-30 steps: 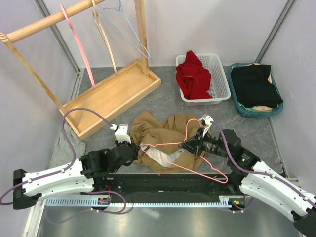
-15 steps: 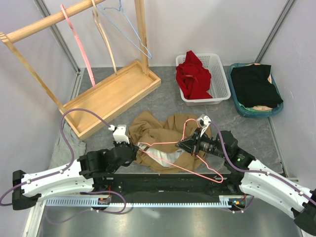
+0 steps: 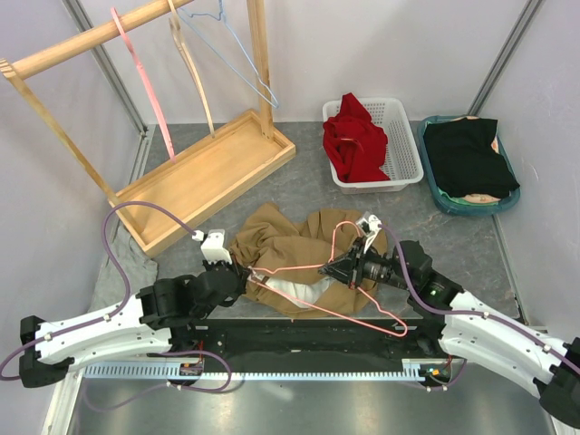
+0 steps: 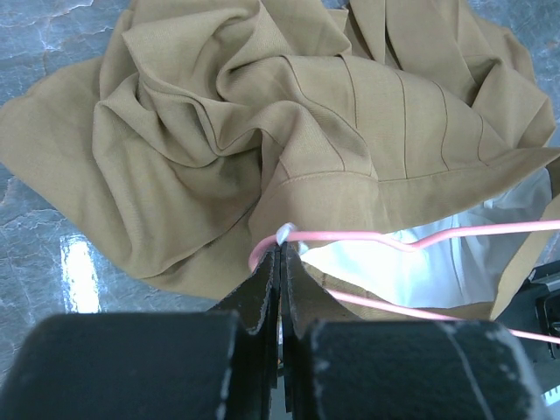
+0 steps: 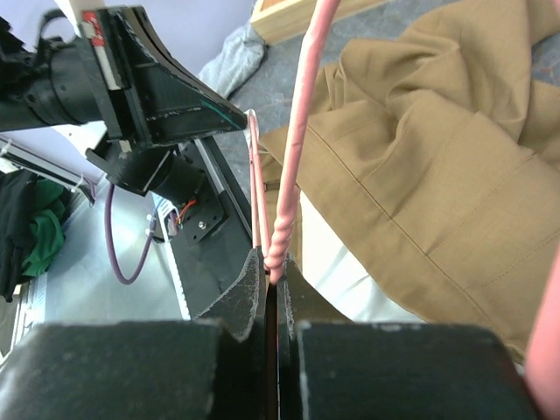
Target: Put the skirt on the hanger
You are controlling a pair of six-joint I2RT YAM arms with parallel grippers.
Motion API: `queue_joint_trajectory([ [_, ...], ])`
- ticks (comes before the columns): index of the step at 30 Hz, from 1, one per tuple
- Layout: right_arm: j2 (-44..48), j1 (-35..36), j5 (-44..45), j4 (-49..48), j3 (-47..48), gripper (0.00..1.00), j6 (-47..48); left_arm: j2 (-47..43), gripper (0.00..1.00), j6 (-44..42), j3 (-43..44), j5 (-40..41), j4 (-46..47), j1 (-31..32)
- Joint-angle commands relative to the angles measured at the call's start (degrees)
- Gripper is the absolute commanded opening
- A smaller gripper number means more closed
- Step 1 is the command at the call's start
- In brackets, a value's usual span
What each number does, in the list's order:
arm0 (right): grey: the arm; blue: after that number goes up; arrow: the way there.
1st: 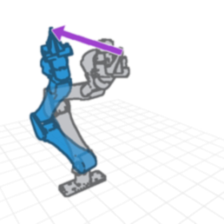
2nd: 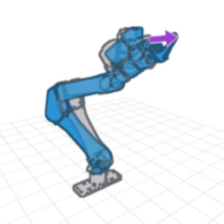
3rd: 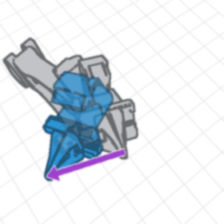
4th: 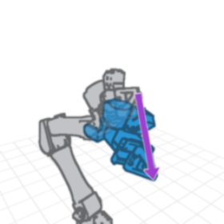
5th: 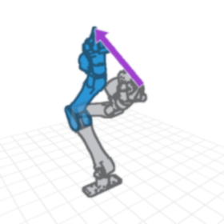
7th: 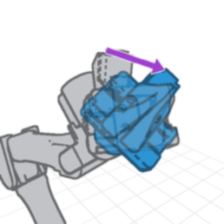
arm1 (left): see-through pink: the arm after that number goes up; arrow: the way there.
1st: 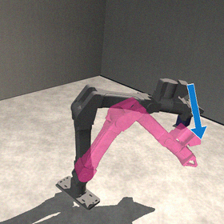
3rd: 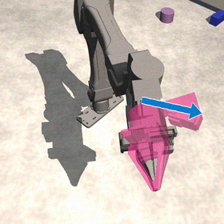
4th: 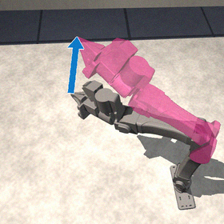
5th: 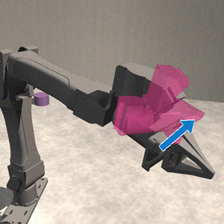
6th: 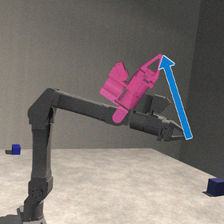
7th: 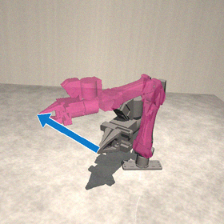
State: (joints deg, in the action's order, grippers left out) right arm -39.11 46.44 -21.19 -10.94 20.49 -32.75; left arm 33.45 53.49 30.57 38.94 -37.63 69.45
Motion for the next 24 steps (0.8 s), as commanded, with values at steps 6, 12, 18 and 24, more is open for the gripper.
queue_joint_trajectory([
  [6,-7.1,2.6,3.5,-6.5,1.6,0.00,1.4,0.3,0.02,0.8,0.8,1.0,1.9,-0.4],
  [12,-11.9,4.3,5.5,-11.9,1.7,0.00,0.7,0.5,0.02,0.9,0.4,0.5,2.3,-0.4],
  [18,-17.6,7.5,7.5,-17.9,1.8,0.00,0.0,1.4,0.02,-0.4,0.3,-0.5,4.0,-0.4],
  [24,-22.9,10.3,10.0,-23.2,3.1,0.00,-0.5,2.2,0.02,-2.5,0.4,-2.1,6.2,-0.4],
])
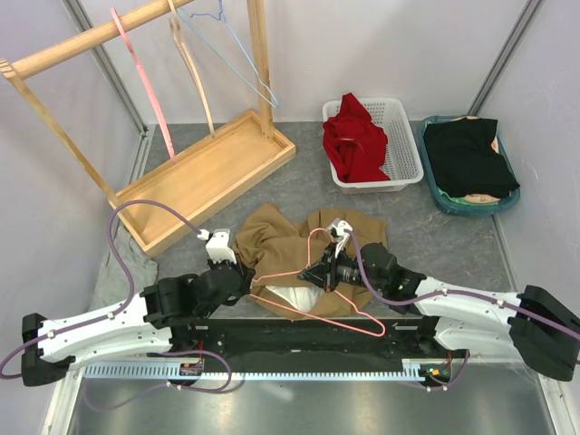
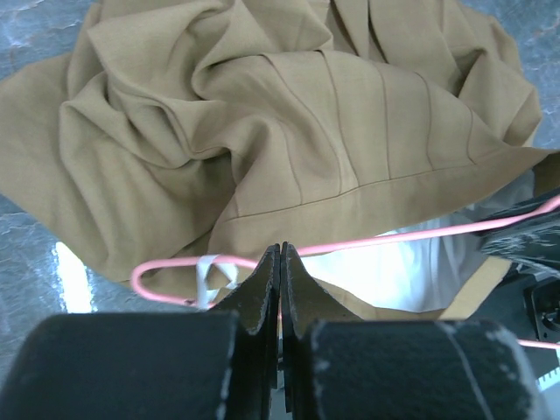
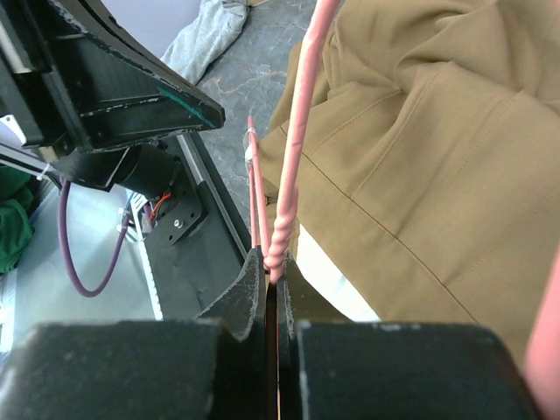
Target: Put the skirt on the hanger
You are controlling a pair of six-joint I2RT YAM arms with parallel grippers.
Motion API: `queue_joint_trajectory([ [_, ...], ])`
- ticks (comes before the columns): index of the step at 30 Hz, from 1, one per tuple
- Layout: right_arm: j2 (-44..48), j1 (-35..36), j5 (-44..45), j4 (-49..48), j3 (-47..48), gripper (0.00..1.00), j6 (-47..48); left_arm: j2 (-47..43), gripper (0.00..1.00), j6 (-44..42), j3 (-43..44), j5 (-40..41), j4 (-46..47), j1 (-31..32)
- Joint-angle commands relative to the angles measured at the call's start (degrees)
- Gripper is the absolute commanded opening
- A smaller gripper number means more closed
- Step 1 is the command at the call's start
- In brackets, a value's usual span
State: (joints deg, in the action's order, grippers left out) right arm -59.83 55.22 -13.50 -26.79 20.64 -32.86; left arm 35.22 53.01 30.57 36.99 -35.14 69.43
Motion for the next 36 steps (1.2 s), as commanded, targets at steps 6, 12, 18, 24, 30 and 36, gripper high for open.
queue_joint_trajectory([
  [6,-5.0,3.4,5.3,-10.4,3.7,0.00,-0.3,0.1,0.02,-2.4,0.8,-0.3,3.1,-0.3],
  [12,-5.9,4.7,8.3,-10.4,3.3,0.00,-0.4,0.8,0.13,7.5,2.7,5.1,-8.0,-0.3],
  [18,-7.2,5.6,11.9,-11.6,4.3,0.00,-0.1,0.5,0.31,16.1,4.7,9.7,-16.4,-0.3],
  [24,-11.5,6.6,13.1,-13.6,7.7,0.00,1.1,-0.9,0.38,16.8,7.4,11.7,-18.7,-0.3],
  [30,-15.8,8.7,13.1,-15.4,10.0,0.00,1.9,-1.4,0.43,13.8,9.8,11.8,-18.6,-0.3],
  [36,-13.8,9.9,10.3,-9.5,12.0,0.00,4.8,-1.4,0.55,-3.6,11.4,5.6,-11.4,-0.3],
])
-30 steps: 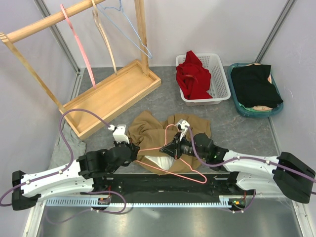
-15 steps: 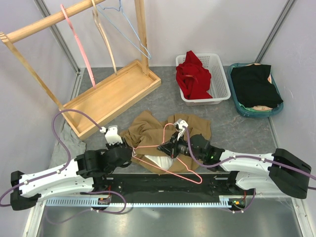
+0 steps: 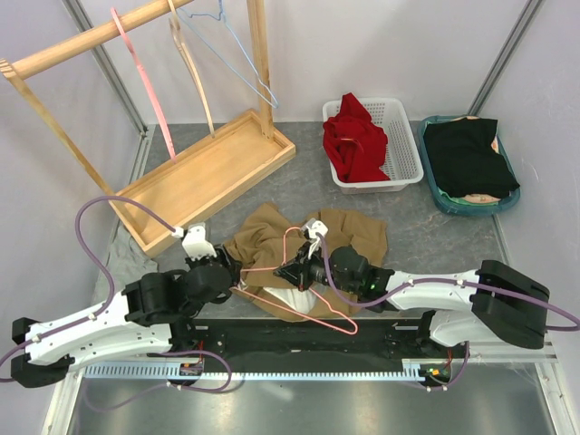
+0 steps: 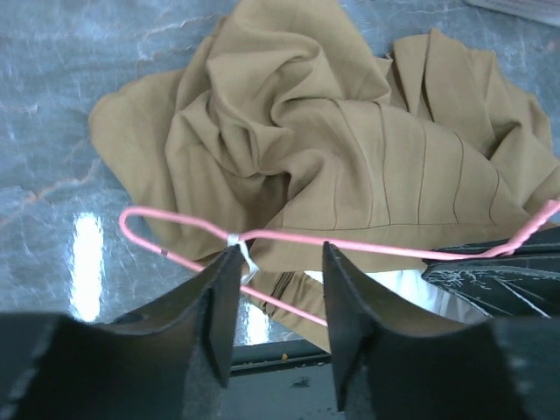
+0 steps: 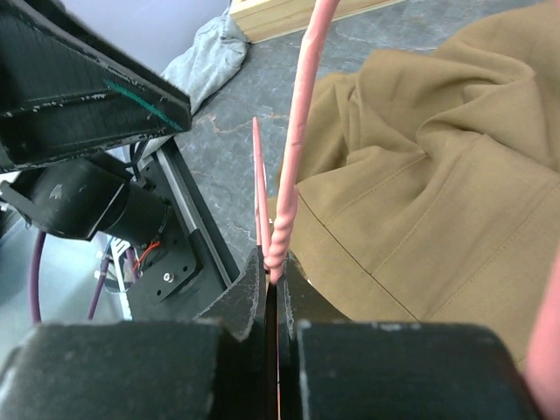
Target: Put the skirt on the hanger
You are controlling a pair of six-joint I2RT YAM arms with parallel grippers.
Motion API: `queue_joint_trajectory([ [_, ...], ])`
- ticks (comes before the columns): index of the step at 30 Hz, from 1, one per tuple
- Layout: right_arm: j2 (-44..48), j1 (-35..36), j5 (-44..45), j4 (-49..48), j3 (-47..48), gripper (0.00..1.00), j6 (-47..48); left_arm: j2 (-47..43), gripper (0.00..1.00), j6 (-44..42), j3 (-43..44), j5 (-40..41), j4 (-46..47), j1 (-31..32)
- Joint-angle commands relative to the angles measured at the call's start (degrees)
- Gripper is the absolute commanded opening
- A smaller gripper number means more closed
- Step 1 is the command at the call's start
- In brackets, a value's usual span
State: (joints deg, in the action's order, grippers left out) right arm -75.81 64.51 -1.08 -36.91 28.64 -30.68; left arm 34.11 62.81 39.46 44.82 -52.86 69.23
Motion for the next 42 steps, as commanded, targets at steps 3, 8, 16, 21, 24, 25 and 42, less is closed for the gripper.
queue_joint_trajectory([
  [3,4.3,0.6,-5.1,8.4,7.5,0.00,6.6,-0.3,0.67,-23.4,2.2,-9.1,12.7,-0.1],
  [8,7.4,0.6,-13.2,19.1,11.9,0.00,12.5,0.3,0.76,-31.7,3.1,-16.8,18.1,-0.1],
  [16,12.3,0.5,-18.4,29.6,15.4,0.00,19.0,2.5,0.72,-43.2,5.4,-32.1,21.0,-0.1],
  [21,14.9,0.5,-22.6,36.7,17.1,0.00,21.0,6.4,0.58,-45.1,6.0,-46.7,20.8,-0.1],
  [24,17.1,0.5,-23.0,40.9,17.7,0.00,22.2,7.6,0.54,-45.2,5.4,-50.0,21.0,-0.1],
  [25,17.6,0.5,-22.9,41.4,17.6,0.00,22.6,7.6,0.53,-45.3,5.3,-50.8,21.4,-0.1],
  [42,22.0,0.6,-24.1,43.4,18.4,0.00,22.4,13.9,0.19,-44.7,3.6,-48.6,26.1,-0.1],
])
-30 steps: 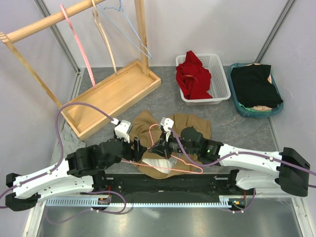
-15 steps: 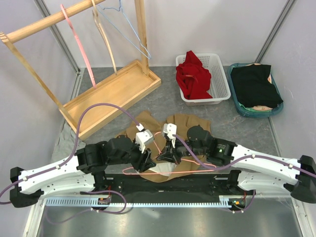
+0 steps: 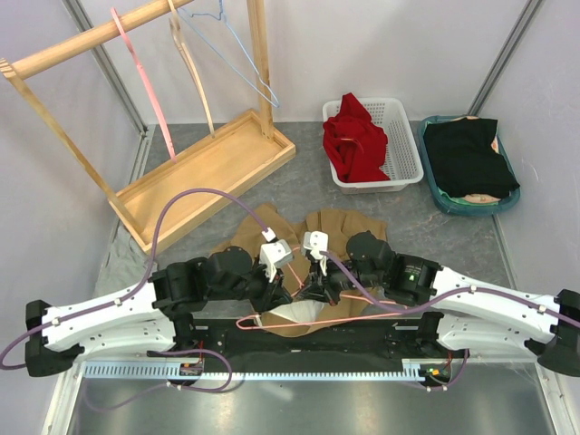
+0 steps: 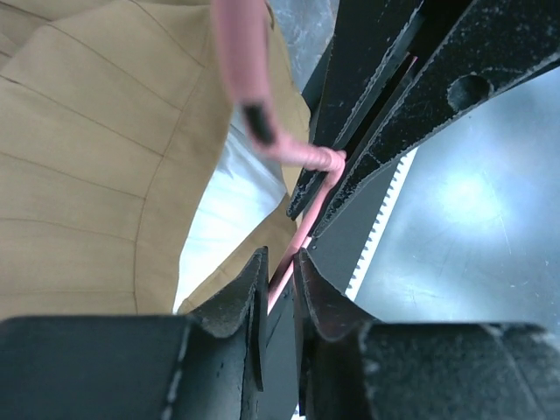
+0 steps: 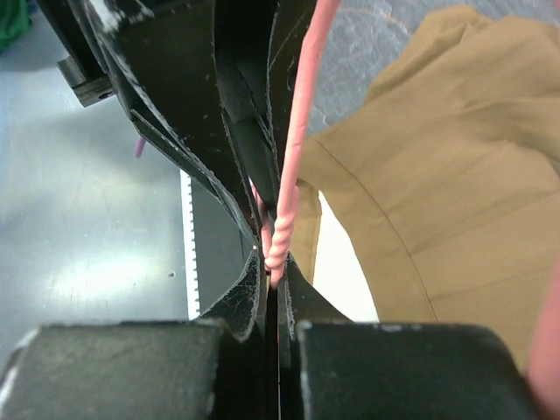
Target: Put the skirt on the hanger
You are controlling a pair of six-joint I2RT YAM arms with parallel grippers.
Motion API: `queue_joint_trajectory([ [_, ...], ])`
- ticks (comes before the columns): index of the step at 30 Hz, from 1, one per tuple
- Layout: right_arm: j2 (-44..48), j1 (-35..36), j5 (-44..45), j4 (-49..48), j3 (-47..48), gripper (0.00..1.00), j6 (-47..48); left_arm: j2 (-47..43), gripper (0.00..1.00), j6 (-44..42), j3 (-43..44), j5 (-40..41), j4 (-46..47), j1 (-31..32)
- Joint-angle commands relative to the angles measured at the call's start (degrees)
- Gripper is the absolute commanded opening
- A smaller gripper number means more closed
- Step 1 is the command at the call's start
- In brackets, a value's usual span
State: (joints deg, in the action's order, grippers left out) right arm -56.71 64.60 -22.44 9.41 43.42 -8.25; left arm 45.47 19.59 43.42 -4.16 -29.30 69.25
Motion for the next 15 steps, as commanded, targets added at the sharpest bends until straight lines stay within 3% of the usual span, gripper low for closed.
queue_joint_trajectory([
  [1,3.4,0.4,-2.8,-2.8,3.6,0.00,0.0,2.8,0.19,-1.6,-0.3,-0.1,2.6,-0.2],
  [5,4.2,0.4,-1.8,-2.5,3.7,0.00,-0.3,3.6,0.02,-1.8,-0.4,0.3,2.8,-0.2],
  [9,4.7,0.4,3.2,-1.6,3.2,0.01,-1.3,3.0,0.02,-0.9,-0.6,7.4,2.7,-0.2],
  [10,4.7,0.4,4.8,-0.2,3.3,0.12,-1.4,2.7,0.02,-0.5,-0.6,10.5,2.1,-0.2],
  [11,4.6,0.5,6.9,0.6,3.3,0.29,-1.5,2.4,0.02,-0.3,-0.6,11.4,1.9,-0.2],
  [15,5.6,0.4,11.2,2.6,1.1,0.49,-1.5,0.1,0.02,-0.4,-0.5,12.3,1.6,-0.2],
])
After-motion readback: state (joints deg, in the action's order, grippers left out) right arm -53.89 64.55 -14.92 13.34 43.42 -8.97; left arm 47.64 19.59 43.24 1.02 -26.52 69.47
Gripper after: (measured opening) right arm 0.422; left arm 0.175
